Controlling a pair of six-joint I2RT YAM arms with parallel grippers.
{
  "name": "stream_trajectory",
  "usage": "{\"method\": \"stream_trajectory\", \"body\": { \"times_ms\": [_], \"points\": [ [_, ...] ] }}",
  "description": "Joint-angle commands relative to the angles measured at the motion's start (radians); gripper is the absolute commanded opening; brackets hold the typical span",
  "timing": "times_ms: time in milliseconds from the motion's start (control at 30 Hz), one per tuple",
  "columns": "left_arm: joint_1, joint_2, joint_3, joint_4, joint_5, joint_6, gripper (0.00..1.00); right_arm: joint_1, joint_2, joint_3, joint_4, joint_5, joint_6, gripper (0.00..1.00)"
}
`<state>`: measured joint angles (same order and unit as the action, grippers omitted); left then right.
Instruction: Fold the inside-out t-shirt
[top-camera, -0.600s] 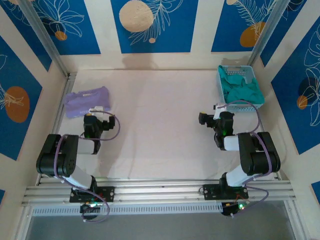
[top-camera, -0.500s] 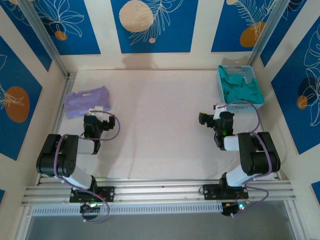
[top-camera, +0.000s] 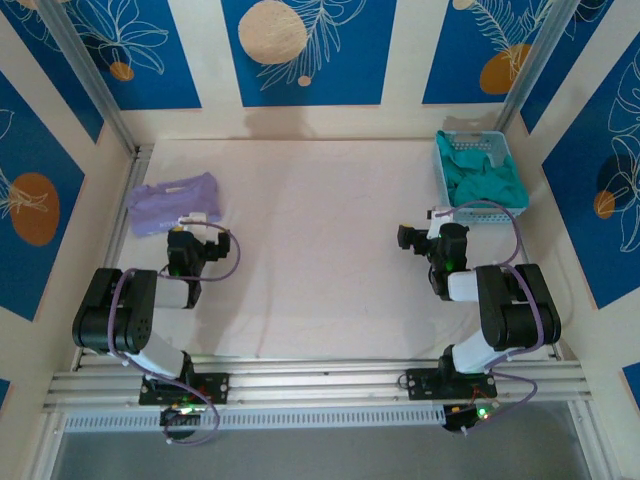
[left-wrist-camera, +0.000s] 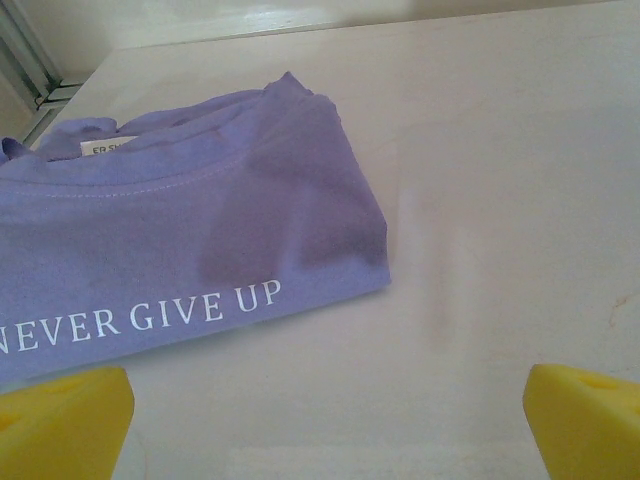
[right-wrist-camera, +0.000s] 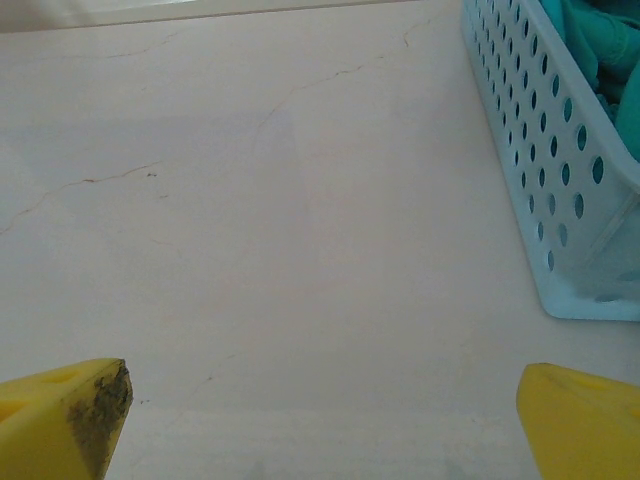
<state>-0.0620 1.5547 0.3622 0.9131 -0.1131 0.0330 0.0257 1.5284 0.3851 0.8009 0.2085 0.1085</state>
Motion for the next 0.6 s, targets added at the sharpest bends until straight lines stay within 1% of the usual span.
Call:
{"method": "stream_trajectory", "body": {
  "times_ms": [0,200,233,267,300,333,367,400,433,467,500,533,567],
  "points": [
    [-0.006,0.002,0.004,0.03,-0.01,-0.01,1.0,-0.006,-0.005,0.017,0.037,-0.009,0.013,0.99],
    [-0.007,-0.006,0.002,0.033,-0.012,-0.011,1.0,-0.007,-0.009,0.017,0.036,-0.011,0.01,0.99],
    [-0.007,-0.032,0.008,0.003,-0.019,-0.012,1.0,0.002,-0.032,0.028,-0.002,0.008,0.008,0.99],
    [-0.007,-0.082,0.03,-0.075,-0.025,-0.014,1.0,0.021,-0.079,0.041,-0.06,0.055,0.001,0.99],
    [-0.007,-0.128,0.061,-0.173,-0.039,-0.017,1.0,0.032,-0.123,0.055,-0.122,0.077,-0.003,0.99],
    [-0.006,-0.19,0.11,-0.311,-0.051,-0.026,1.0,0.048,-0.184,0.069,-0.186,0.086,-0.016,0.99],
    [-0.006,-0.246,0.163,-0.441,-0.066,-0.082,1.0,0.076,-0.25,0.073,-0.23,0.124,-0.019,1.0],
    [-0.005,-0.287,0.196,-0.518,-0.049,-0.127,1.0,0.093,-0.309,0.078,-0.267,0.125,0.001,1.0],
    [-0.005,-0.325,0.219,-0.562,0.02,-0.151,1.0,0.109,-0.387,0.101,-0.336,0.092,0.022,1.0],
    [-0.007,-0.361,0.24,-0.591,0.104,-0.187,1.0,0.135,-0.456,0.143,-0.428,0.105,0.023,0.98],
    [-0.008,-0.385,0.258,-0.611,0.146,-0.231,1.0,0.161,-0.499,0.187,-0.503,0.15,0.01,0.98],
    [-0.01,-0.404,0.284,-0.64,0.186,-0.294,1.0,0.181,-0.531,0.243,-0.581,0.233,-0.001,0.98],
    [-0.018,-0.41,0.318,-0.677,0.217,-0.338,1.0,0.163,-0.533,0.317,-0.672,0.3,0.014,0.99]
  ]
}}
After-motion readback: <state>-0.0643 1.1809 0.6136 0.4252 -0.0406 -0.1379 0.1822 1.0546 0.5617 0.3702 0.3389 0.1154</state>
